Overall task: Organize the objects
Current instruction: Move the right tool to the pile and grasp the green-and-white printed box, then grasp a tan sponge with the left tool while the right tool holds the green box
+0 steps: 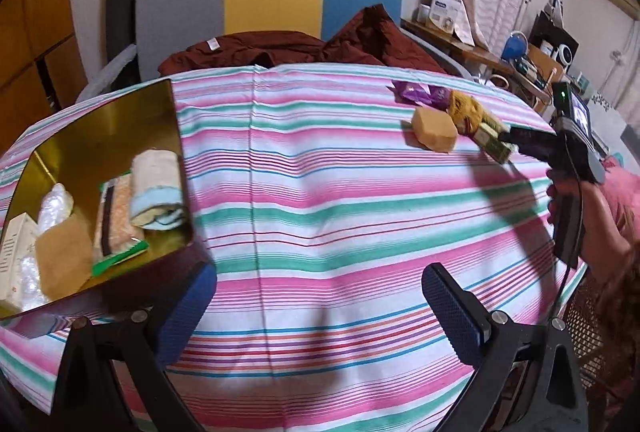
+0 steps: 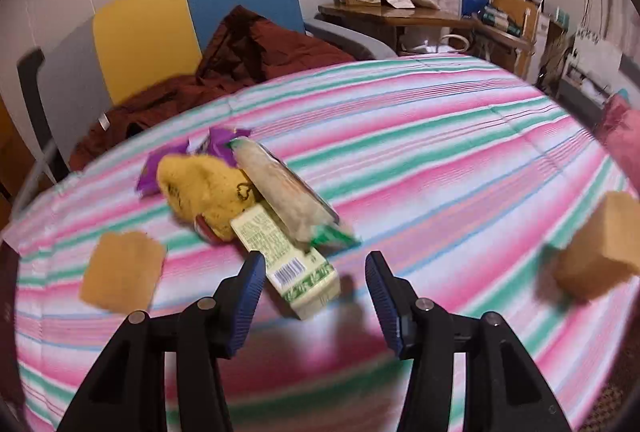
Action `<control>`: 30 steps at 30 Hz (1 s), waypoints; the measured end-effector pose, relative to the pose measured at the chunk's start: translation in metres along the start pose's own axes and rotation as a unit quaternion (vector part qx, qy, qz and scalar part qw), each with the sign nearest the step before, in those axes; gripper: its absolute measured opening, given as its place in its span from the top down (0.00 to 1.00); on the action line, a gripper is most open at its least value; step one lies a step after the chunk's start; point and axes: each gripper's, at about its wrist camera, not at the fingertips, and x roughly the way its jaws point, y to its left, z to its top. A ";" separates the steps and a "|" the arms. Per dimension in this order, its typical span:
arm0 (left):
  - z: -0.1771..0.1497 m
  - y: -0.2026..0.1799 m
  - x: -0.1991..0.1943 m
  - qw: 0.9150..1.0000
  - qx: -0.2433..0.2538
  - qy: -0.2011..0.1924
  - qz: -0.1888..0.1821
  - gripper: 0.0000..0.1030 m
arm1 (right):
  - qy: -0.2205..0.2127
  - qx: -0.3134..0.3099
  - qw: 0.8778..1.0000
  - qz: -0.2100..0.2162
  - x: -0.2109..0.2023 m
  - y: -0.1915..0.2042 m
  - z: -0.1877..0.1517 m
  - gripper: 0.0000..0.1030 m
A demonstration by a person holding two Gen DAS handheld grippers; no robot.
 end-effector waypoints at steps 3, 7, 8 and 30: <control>0.002 -0.007 0.006 1.000 0.005 0.006 -0.004 0.00 | 0.007 -0.007 1.000 0.029 0.011 0.000 0.005 0.49; 0.012 -0.019 0.019 1.000 0.009 0.010 -0.016 0.00 | 0.018 -0.022 0.998 0.049 0.019 0.010 -0.001 0.57; 0.014 -0.022 0.021 1.000 0.010 0.011 -0.018 0.00 | 0.021 -0.030 0.998 0.046 0.019 0.013 -0.004 0.61; 0.100 -0.090 0.103 0.998 0.028 0.011 -0.053 0.00 | -0.033 0.002 0.999 0.023 -0.016 0.011 -0.055 0.71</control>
